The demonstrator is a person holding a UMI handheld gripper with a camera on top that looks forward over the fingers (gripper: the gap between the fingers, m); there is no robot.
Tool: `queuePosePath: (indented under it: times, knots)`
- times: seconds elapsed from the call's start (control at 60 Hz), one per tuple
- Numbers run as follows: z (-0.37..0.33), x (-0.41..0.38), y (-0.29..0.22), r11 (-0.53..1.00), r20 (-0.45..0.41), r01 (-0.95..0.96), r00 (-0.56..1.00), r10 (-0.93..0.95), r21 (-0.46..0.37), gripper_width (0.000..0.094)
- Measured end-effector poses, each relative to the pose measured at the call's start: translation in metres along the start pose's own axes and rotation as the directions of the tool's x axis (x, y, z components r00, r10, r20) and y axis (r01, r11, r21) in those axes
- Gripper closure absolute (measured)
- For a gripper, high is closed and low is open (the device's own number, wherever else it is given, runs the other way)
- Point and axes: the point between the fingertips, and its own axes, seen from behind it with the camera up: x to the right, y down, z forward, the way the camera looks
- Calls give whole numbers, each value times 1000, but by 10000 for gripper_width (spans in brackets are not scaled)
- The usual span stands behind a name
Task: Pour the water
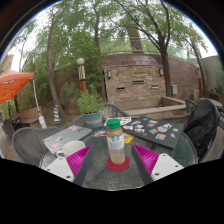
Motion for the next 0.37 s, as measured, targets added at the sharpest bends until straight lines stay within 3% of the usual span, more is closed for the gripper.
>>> queuePosePath:
  times: [0.217, 0.367]
  knots:
    - [-122, -23, 3, 995, 14, 101, 995, -102, 20, 98]
    - [-188, -24, 15, 997, -13, 73, 997, -73, 14, 95]
